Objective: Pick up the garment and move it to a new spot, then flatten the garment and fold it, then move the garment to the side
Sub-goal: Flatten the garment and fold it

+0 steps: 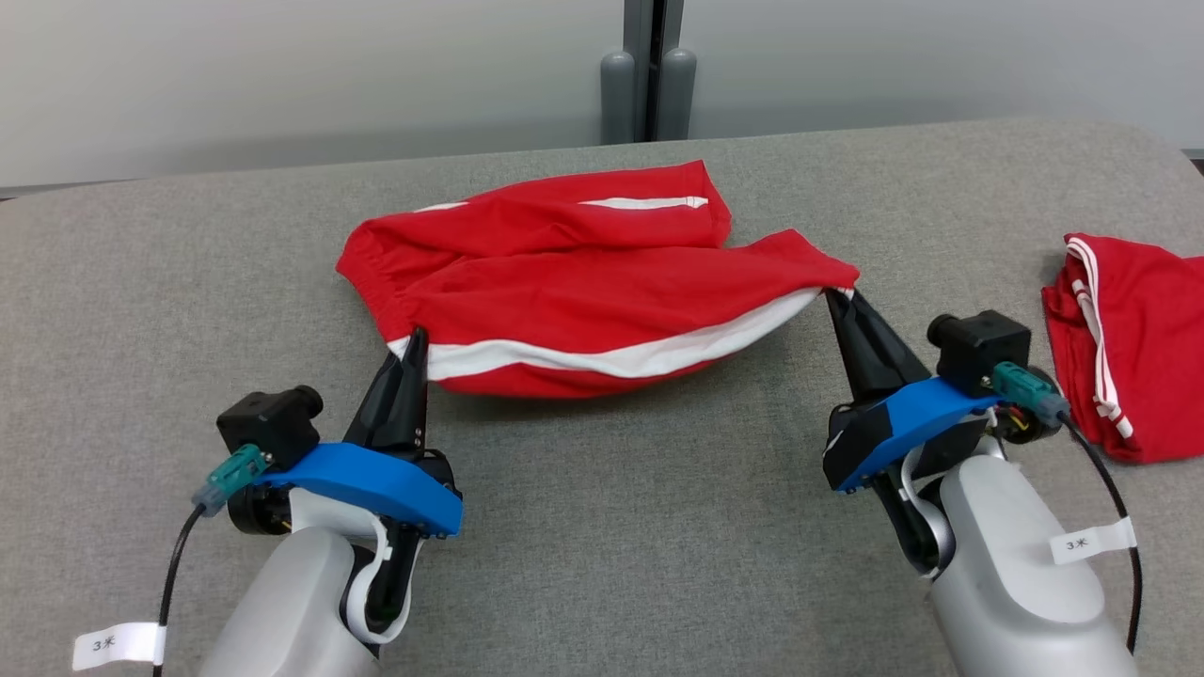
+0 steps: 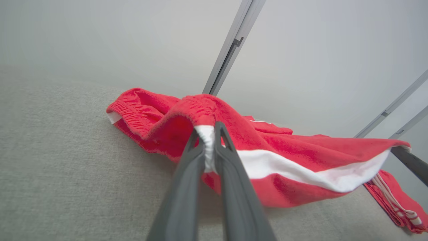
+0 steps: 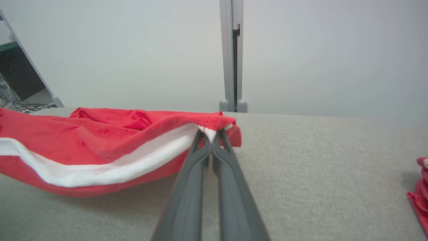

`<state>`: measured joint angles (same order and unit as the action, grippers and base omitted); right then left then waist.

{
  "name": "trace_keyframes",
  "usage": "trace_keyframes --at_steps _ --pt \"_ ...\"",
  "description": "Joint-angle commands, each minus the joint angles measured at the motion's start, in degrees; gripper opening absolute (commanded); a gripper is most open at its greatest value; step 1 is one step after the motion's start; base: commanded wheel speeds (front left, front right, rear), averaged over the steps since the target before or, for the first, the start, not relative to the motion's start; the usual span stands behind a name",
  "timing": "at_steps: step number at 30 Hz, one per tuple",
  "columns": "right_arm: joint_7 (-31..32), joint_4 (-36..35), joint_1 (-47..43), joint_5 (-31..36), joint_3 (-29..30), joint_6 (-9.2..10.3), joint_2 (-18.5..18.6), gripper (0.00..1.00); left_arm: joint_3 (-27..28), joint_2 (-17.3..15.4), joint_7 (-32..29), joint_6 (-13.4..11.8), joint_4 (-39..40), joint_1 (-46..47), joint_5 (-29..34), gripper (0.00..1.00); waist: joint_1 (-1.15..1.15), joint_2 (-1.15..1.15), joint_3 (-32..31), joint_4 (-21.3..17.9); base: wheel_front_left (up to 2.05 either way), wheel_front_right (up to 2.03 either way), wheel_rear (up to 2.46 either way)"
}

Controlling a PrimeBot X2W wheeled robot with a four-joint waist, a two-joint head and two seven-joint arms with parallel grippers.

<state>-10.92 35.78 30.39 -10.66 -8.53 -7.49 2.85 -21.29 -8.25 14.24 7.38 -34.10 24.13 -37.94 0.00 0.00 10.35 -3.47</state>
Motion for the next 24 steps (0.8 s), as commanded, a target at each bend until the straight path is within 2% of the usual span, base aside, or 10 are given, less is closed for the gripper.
trace_keyframes --at_steps 1,6,10,16,20,24 --pt "-0.5 -2.0 -0.4 0.4 0.6 0.0 0.1 0.0 -0.3 -0.6 0.3 0.1 2.8 -0.9 -1.7 0.0 0.0 0.0 -0.4 -0.2 0.0 0.0 0.0" --pt "0.7 -13.1 -4.0 1.3 3.0 0.0 0.4 0.0 -0.8 -3.7 -1.3 0.1 17.1 -3.8 -8.9 0.0 0.0 0.0 -1.3 -0.4 0.0 0.0 0.0" --pt "5.1 -25.4 -7.7 1.7 5.4 0.0 1.1 0.0 0.3 -7.0 -4.9 0.0 29.5 -6.0 -13.2 0.0 0.0 0.0 -1.3 -0.8 0.0 0.0 0.0" --pt "15.5 -41.7 -10.1 2.1 8.0 0.0 2.3 0.0 2.1 -10.7 -13.5 -3.5 43.7 -4.6 -17.5 0.0 0.0 0.0 0.8 -1.1 0.0 0.0 0.0" --pt "20.3 -45.1 -5.7 0.6 7.5 0.0 3.7 0.0 3.7 -12.7 -17.1 -5.5 45.0 -0.3 -17.7 0.0 0.0 0.0 3.6 -1.5 0.0 0.0 0.0" --pt "21.8 -39.4 3.6 -5.4 5.7 0.0 5.2 0.0 5.4 -13.1 -18.1 -6.5 40.6 6.7 -17.3 0.0 0.0 0.0 7.1 -2.3 0.0 0.0 0.0"
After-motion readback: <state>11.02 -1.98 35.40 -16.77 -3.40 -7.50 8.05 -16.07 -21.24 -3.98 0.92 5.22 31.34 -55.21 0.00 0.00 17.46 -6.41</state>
